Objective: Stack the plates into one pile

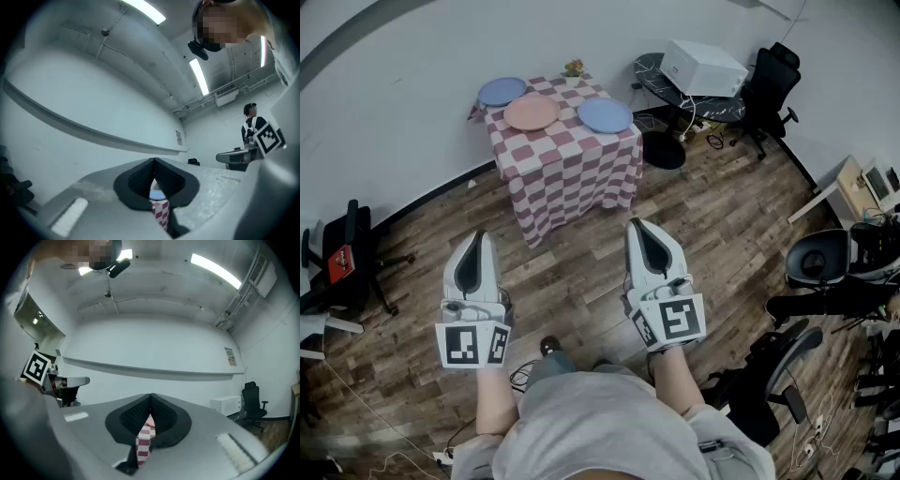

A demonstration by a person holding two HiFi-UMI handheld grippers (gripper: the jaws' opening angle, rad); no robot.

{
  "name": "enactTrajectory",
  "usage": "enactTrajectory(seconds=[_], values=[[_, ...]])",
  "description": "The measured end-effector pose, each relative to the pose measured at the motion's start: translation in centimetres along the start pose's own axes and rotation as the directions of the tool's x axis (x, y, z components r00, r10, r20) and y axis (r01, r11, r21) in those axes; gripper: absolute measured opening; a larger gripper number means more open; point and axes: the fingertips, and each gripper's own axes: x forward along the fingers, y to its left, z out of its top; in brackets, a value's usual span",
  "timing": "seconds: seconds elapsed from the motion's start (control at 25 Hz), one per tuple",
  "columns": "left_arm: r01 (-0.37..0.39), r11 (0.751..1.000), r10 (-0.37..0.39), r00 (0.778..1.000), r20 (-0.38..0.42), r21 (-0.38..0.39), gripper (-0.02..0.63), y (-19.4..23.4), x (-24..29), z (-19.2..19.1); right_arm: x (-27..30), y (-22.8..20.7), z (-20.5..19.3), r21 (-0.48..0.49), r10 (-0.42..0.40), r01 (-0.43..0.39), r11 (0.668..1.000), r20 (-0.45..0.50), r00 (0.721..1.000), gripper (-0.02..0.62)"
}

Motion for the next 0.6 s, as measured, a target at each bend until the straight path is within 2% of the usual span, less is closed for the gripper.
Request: enactTrajectory(seconds=[0.6], values=[[0.025, 1.0, -0.025, 1.0, -0.002, 0.0, 0.005, 3.6, 2.8, -0.8, 3.8, 0.9, -0.6, -0.008, -0.047, 0.047, 0.999, 0.007, 0.999, 0.002]])
